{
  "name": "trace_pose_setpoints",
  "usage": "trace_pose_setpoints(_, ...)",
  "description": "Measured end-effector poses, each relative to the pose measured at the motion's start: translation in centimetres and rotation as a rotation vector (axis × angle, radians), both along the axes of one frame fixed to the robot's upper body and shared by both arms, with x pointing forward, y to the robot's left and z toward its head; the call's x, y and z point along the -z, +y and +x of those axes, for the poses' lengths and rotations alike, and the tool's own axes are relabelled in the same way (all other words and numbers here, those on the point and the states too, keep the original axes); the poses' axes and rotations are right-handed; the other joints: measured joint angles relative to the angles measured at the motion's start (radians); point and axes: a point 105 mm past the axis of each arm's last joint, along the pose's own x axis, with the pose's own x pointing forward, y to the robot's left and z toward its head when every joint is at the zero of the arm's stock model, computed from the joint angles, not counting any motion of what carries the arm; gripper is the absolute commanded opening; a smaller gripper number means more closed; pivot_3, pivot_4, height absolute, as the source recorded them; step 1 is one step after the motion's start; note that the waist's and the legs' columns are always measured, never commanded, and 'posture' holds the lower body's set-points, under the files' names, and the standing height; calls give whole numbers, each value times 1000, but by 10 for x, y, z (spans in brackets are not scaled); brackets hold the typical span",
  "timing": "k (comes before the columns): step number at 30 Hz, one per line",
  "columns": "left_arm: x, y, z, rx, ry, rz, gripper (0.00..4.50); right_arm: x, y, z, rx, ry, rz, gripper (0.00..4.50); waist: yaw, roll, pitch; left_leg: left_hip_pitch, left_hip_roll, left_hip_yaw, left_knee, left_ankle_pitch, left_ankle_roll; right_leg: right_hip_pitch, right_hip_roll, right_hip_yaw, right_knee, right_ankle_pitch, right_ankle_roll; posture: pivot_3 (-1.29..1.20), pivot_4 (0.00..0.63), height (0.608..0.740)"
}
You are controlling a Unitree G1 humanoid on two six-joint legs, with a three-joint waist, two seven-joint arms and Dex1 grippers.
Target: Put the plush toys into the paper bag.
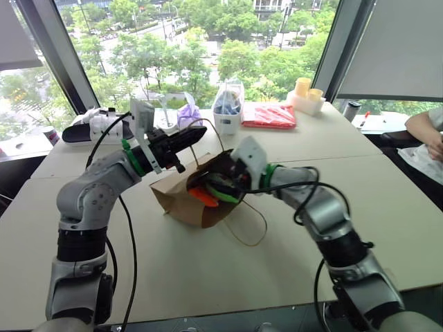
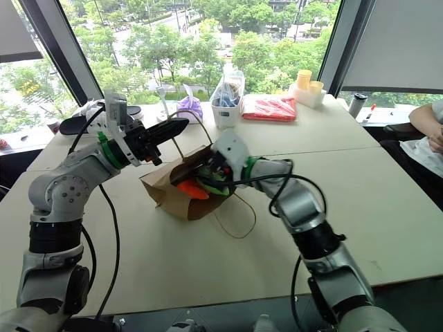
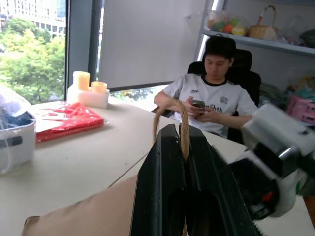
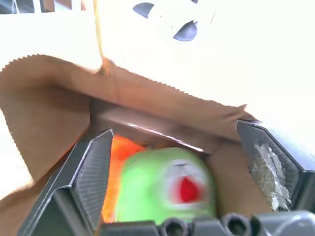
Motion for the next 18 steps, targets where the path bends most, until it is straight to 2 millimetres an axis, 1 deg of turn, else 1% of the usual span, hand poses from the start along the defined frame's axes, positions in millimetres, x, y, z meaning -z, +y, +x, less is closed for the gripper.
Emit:
trace_pose_setpoints(2, -1, 2, 1, -5, 0, -8, 0, -2, -27, -4, 63, 32, 16, 4416, 0, 0, 0, 1, 0, 0, 0, -3, 6, 1, 0, 0, 0, 0, 0, 0, 150, 740)
trace_pose_setpoints(4, 0, 4, 3, -11, 9, -17, 0, 7, -48, -7, 120, 98, 38, 4416, -1, 0, 0, 1, 0, 1, 0, -3, 6, 1, 0, 0, 0, 0, 0, 0, 150, 740)
trace_pose_setpoints(6, 0, 5, 5, -11, 13, -22, 0, 23, -59, -10, 160, 182, 61, 4416, -4, 0, 0, 1, 0, 1, 0, -3, 6, 1, 0, 0, 0, 0, 0, 0, 150, 740)
trace_pose_setpoints(8, -5, 4, 6, -5, -1, -29, 0, 52, -67, -15, 203, 303, 79, 4416, -4, 0, 0, 1, 1, 1, 0, -3, 6, 1, 0, 0, 0, 0, 0, 0, 150, 740)
trace_pose_setpoints(10, -8, 4, 6, 0, -10, -31, 0, 75, -67, -23, 216, 387, 85, 4416, -3, 0, 0, 1, 0, 1, 0, -3, 6, 1, 0, 0, 0, 0, 0, 0, 150, 740)
trace_pose_setpoints(12, -7, 5, 8, 0, -4, -34, 0, 90, -66, -28, 222, 438, 76, 4416, -3, 0, 0, 1, 0, 2, 0, -3, 6, 1, 0, 1, 0, 0, 0, 0, 150, 740)
trace_pose_setpoints(13, -7, 5, 8, -1, -3, -34, 0, 94, -65, -29, 224, 448, 76, 4416, -3, 0, 0, 1, 0, 2, 1, -3, 6, 1, 0, 1, 0, 0, 0, 0, 150, 740)
trace_pose_setpoints(15, -7, 5, 8, 0, -5, -33, 0, 96, -58, -29, 217, 465, 131, 4416, -4, 0, 0, 1, 1, 1, 1, -3, 6, 1, 0, 1, 0, 0, 0, 0, 150, 740)
trace_pose_setpoints(16, -7, 4, 8, 3, -6, -32, 0, 98, -50, -30, 207, 489, 193, 4416, -4, 0, 0, 2, 1, 1, 1, -3, 6, 1, 0, 1, 0, 0, 0, 0, 150, 740)
trace_pose_setpoints(18, -8, 4, 7, 7, -9, -30, 0, 102, -44, -32, 198, 519, 219, 4416, -3, 0, 0, 1, 1, 1, 1, -3, 6, 1, 0, 1, 0, 0, 0, 0, 150, 740)
